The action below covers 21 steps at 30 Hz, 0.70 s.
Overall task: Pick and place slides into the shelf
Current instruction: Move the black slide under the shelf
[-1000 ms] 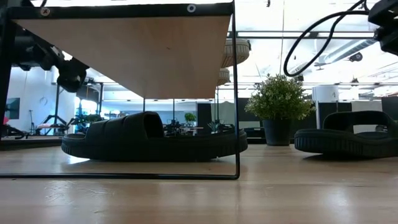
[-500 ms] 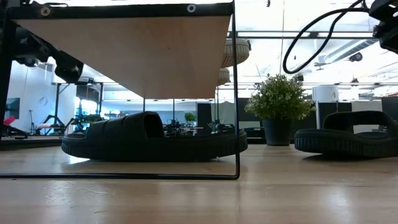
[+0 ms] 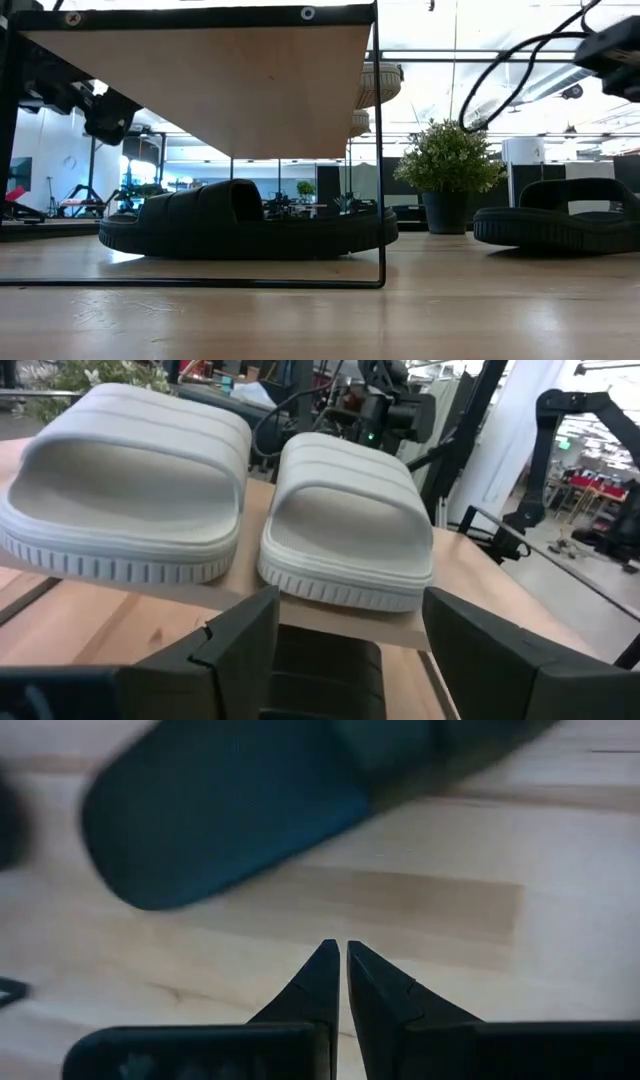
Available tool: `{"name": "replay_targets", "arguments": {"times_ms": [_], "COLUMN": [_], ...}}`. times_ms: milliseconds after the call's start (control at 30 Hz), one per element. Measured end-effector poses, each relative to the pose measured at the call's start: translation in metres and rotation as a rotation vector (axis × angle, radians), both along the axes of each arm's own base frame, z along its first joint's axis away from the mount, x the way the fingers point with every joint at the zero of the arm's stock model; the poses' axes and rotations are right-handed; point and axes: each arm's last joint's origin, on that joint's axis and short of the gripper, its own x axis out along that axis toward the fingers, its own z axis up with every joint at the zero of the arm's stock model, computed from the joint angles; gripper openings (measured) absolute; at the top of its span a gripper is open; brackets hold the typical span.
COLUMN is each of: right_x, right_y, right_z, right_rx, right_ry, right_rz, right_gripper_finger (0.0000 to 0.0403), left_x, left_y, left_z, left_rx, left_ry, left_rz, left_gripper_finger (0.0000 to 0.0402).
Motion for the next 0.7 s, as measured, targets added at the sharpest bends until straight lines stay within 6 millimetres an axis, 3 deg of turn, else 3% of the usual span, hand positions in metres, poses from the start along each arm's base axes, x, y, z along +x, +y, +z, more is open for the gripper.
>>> {"name": "replay_targets", "arguments": {"times_ms": [200,700], "right_x": [0.013,0.025], "right_y": [-0.003,-0.011], "right_z": [-0.007,-0.035], "right_rx": [-0.073,-0.251], "right_ry": [-0.065,0.095], "right_rz": [-0.054,-0.103], "right_gripper_finger": [0.0017,0.0017], "left_x": [0.000,0.000], "left_y": [0.000,0.000], "left_z": [0.000,0.000], "left_rx": [0.000,-0.001], "left_ry": [-0.005,-0.012], "left_rz": [0.000,-0.001], "left_gripper_finger": [0.0233,0.0233]}}
